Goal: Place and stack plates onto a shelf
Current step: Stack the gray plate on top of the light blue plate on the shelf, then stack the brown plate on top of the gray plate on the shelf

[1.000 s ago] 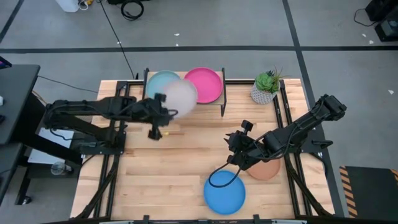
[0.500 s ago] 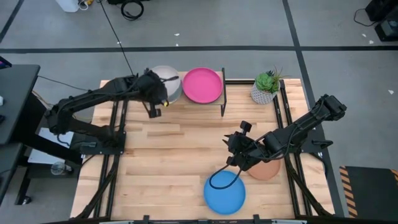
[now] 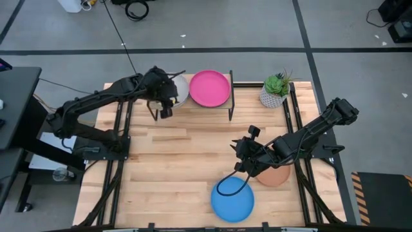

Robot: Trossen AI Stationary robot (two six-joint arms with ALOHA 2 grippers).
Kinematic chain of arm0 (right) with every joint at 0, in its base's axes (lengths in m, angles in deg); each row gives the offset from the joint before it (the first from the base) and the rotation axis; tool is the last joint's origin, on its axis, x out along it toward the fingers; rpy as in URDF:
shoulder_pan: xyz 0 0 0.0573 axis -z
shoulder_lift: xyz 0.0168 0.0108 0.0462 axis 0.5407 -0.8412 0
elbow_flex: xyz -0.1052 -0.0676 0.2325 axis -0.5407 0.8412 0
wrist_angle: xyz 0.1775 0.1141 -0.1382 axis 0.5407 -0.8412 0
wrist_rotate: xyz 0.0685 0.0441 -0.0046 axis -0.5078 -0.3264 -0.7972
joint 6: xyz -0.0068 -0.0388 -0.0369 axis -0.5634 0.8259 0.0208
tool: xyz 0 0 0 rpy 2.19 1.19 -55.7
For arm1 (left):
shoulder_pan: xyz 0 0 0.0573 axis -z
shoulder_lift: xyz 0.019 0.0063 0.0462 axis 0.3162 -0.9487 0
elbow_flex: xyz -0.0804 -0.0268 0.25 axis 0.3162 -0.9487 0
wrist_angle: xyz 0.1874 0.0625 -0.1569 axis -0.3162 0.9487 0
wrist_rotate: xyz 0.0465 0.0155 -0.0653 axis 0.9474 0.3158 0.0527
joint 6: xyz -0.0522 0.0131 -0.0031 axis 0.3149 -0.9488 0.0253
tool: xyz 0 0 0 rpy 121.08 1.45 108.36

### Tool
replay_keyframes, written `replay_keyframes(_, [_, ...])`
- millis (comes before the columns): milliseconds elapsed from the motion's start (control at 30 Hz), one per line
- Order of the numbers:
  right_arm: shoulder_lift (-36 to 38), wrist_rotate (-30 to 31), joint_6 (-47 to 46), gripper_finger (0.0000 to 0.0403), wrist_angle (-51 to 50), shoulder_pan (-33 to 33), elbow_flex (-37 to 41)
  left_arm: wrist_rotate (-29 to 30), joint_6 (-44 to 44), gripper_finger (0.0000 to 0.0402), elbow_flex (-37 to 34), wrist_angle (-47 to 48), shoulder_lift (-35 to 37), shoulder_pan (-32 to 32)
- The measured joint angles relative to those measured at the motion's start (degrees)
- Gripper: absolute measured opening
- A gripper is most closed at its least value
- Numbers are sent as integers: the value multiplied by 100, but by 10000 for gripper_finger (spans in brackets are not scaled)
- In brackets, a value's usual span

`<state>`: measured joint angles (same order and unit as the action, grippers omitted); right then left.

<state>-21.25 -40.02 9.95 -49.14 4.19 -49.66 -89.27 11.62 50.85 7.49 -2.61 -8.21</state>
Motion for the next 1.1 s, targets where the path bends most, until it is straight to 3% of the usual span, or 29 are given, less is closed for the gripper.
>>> replay_keyframes(167, [0,-2,32,89,-12,0,0,-13,-168,159,2,-39,79,341])
replay_keyframes(367, [0,18,104,89,-3,11,0,-1176,20,153,7,-166,-106,1161])
replay_keyframes(633, [0,-191,50,89,-124,56,0,-472,-202,142,0,-799,-1289,3142])
replay_keyframes(733, [0,-610,-36,89,-204,77,0,-277,-364,142,0,-983,-1704,3686])
replay_keyframes(833, [0,-1440,-283,89,-593,178,0,92,-363,142,-7,-1041,-1953,4069])
replay_keyframes(1000, [0,-2593,-1187,89,-1430,433,129,525,-3,142,-4,-887,-2027,4353])
replay_keyframes(1100, [4,-3048,-1182,89,-1723,522,384,536,208,142,-4,-660,-2025,4430])
